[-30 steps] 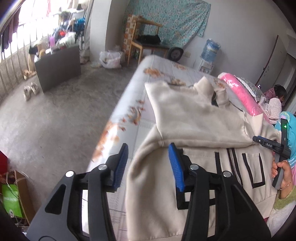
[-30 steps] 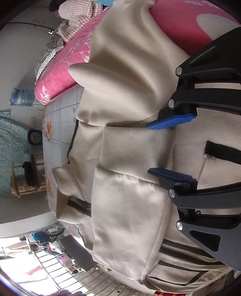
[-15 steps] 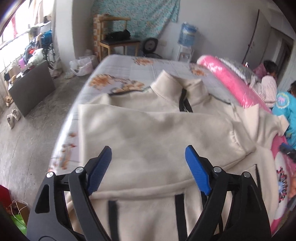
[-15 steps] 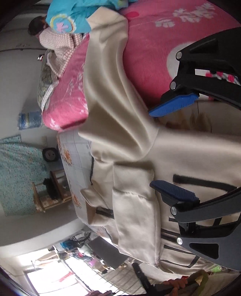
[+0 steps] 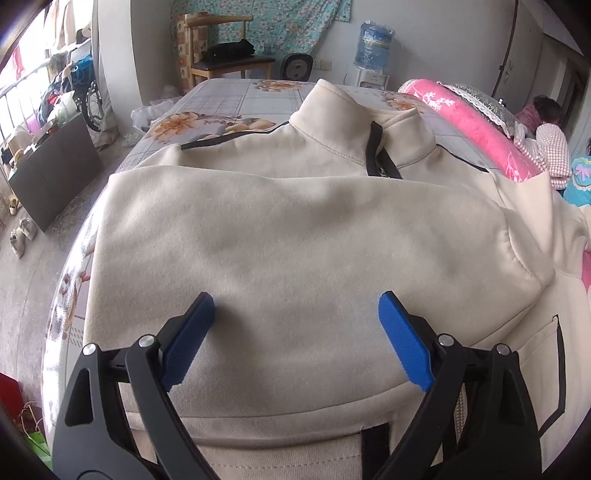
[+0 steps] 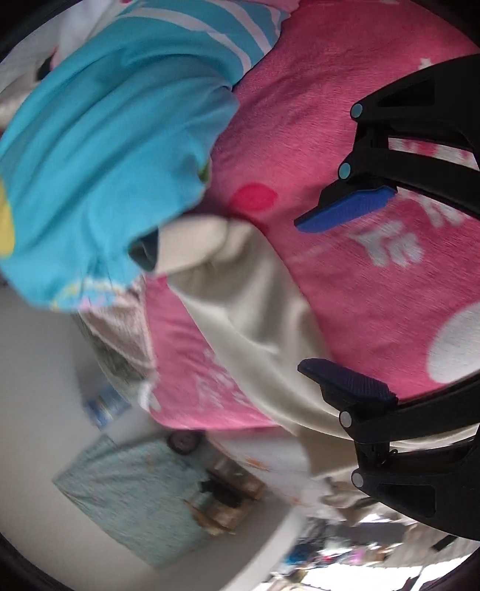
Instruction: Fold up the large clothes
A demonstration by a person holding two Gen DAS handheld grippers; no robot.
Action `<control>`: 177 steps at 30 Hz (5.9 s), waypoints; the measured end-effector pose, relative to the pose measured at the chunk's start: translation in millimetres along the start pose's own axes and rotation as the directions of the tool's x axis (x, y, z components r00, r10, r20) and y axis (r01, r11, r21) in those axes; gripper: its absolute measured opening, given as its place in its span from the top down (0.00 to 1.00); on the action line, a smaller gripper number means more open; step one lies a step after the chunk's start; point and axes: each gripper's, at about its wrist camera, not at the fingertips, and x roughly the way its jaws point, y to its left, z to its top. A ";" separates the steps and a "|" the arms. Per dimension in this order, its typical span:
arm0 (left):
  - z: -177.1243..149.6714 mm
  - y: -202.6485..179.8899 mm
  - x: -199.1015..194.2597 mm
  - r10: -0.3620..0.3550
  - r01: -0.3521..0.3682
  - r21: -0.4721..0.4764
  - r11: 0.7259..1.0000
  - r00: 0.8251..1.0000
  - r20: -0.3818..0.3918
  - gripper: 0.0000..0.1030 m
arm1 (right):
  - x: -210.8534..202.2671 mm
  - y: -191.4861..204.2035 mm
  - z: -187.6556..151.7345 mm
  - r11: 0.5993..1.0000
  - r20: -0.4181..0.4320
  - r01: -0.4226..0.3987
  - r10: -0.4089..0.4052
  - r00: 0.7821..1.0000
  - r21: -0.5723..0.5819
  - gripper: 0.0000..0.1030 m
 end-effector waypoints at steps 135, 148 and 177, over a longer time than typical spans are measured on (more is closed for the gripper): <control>-13.4 119.5 -24.3 -0.211 0.199 -0.249 0.948 0.977 -0.022 0.96 | 137.5 250.5 -63.2 0.847 -0.326 -0.359 0.237 0.915 -0.392 0.95; 1.1 122.5 -70.7 -0.222 0.248 -0.273 0.930 0.967 0.123 0.92 | 57.8 277.5 -99.6 0.698 -0.183 -0.287 0.222 0.958 -0.656 0.74; -57.2 49.1 -125.7 -0.019 0.018 -0.039 0.999 0.999 -0.030 0.25 | -50.7 221.6 -258.0 0.591 -0.281 -0.300 0.127 0.951 -0.749 0.42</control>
